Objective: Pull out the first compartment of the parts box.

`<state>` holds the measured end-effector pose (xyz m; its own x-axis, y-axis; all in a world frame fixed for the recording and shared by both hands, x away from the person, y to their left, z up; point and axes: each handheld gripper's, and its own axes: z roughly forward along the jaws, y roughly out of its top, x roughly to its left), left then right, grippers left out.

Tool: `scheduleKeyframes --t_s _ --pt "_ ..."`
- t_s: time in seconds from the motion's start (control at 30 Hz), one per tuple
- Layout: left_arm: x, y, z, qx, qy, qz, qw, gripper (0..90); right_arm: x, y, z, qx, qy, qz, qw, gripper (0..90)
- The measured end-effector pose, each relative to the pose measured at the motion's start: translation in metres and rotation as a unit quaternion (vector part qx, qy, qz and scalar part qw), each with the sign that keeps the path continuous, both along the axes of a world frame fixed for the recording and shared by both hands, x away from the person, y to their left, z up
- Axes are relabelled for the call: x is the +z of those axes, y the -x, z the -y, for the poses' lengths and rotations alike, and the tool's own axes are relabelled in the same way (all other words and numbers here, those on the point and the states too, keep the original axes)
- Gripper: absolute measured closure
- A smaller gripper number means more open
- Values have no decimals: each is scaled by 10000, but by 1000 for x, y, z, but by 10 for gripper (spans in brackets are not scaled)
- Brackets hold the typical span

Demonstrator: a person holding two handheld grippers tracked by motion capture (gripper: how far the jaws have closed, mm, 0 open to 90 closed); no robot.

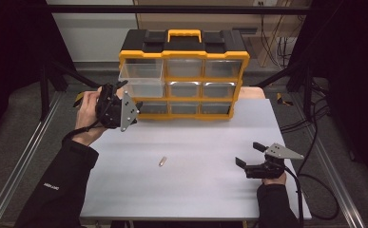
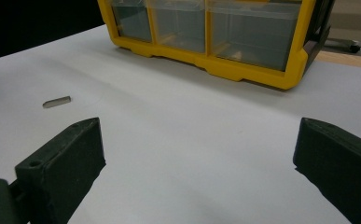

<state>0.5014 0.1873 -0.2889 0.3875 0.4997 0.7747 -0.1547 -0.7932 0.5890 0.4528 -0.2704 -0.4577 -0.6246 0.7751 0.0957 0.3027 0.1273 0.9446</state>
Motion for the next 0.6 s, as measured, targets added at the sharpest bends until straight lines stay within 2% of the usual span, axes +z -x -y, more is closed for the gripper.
scheduleKeyframes --t_s 0.1,0.17,0.27,0.43,0.53,0.6 --pt "-1 2 -1 -38 242 -198 9995 185 0 0 0 3 -1 5 10000 21" --pt "-3 5 -1 -44 400 -245 9989 174 0 0 0 0 -4 1 10000 21" --pt "-5 7 -1 -64 656 -407 9970 158 0 0 0 4 -4 -1 10000 21" --pt "-9 10 -3 -35 1117 -673 9915 130 0 0 0 4 -6 13 10000 21" --pt "-12 11 -6 -2 1352 -815 9875 113 0 0 0 15 -6 -4 10000 21" --pt "-14 12 -8 -4 1546 -920 9837 101 0 0 0 11 -11 -3 10000 21"
